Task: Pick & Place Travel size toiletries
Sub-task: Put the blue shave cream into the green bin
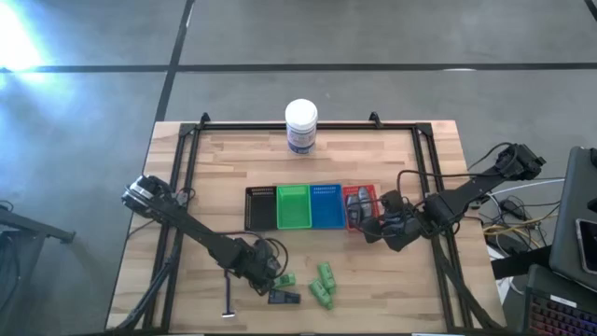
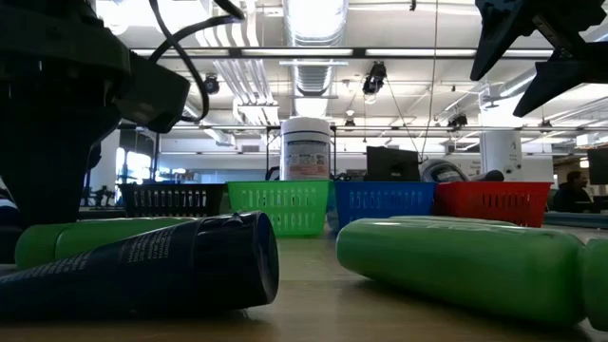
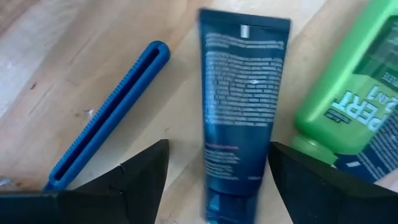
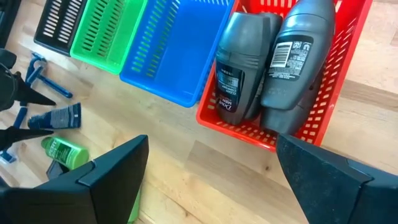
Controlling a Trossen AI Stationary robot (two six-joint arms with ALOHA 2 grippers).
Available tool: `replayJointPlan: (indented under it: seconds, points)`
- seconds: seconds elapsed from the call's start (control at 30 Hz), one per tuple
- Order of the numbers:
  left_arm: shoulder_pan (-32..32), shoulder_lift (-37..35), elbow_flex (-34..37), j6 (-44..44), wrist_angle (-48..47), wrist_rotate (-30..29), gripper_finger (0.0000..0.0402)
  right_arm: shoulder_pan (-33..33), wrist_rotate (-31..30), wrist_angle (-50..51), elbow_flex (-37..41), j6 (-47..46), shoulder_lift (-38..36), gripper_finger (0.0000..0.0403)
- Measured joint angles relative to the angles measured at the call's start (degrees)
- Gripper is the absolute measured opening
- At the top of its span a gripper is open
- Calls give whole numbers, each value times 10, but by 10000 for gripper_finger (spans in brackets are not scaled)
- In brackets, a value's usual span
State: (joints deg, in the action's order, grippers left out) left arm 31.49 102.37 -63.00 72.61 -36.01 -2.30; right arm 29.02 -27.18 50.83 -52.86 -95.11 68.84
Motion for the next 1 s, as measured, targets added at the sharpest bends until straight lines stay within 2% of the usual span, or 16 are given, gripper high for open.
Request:
replayJointPlan:
  seconds: [0.27, 0.5, 0.77, 1.0]
  points:
    - [7, 7, -10, -21, -5, 4, 270, 0, 0, 0, 0, 10, 0, 340]
    - [25, 7, -10, -87, 2, 20, 213, 0, 2, 0, 0, 30, 0, 349]
    - [30, 7, -15, -94, 3, 32, 138, 3, 2, -9, 0, 53, 0, 320]
    - [30, -1, -21, -94, 0, 20, 130, 5, 8, -79, 0, 78, 0, 290]
